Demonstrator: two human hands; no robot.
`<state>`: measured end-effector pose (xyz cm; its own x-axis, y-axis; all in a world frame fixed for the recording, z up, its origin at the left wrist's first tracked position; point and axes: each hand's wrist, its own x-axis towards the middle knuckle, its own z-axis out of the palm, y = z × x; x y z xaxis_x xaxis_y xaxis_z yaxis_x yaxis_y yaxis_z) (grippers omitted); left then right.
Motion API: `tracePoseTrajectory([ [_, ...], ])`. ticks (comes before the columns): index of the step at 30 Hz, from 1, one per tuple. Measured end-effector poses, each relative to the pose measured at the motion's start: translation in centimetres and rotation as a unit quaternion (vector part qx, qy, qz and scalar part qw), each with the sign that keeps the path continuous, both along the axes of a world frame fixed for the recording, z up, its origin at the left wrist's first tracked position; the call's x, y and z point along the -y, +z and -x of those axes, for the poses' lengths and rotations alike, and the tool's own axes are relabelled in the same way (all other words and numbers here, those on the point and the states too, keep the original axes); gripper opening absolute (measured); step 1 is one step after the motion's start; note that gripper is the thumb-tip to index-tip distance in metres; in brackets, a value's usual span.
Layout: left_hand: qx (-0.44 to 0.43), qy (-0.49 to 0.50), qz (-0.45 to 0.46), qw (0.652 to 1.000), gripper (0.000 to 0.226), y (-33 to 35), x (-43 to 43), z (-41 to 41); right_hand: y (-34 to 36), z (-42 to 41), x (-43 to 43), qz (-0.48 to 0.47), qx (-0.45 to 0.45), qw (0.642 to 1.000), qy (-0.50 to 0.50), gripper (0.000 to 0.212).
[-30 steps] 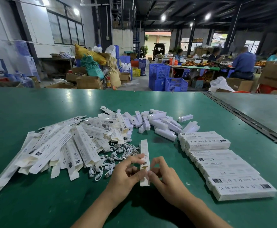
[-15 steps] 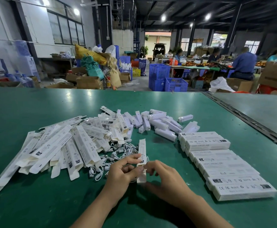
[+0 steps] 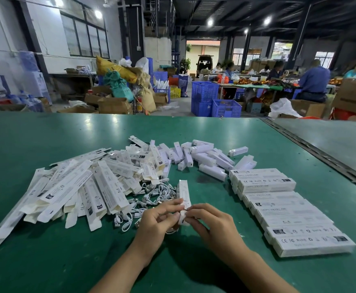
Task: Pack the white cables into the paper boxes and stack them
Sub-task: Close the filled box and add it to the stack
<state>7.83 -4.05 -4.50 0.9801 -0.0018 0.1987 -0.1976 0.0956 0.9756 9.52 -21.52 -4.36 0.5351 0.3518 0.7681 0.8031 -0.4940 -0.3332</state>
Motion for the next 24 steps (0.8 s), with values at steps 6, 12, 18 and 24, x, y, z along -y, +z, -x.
tracePoseTrajectory([
  [6, -0.001, 0.009, -0.008, 1.0, 0.032, 0.0, -0.14, 0.09, -0.05, 0.02, 0.08, -0.003, -0.003, 1.0, 0.01, 0.008],
  [12, -0.008, 0.014, -0.006, 1.0, 0.038, 0.02, -0.02, 0.18, 0.09, 0.15, 0.1, -0.002, -0.006, 1.0, 0.014, 0.011],
  [18, -0.003, 0.005, -0.015, 1.0, 0.031, -0.27, -0.14, -0.03, 0.07, 0.35, -0.14, -0.022, -0.021, 1.0, 0.006, 0.006],
  [24, -0.004, -0.014, -0.03, 0.999, 0.023, -0.09, -0.27, 0.12, -0.22, 0.43, -0.34, -0.098, -0.145, 0.985, -0.01, 0.014],
])
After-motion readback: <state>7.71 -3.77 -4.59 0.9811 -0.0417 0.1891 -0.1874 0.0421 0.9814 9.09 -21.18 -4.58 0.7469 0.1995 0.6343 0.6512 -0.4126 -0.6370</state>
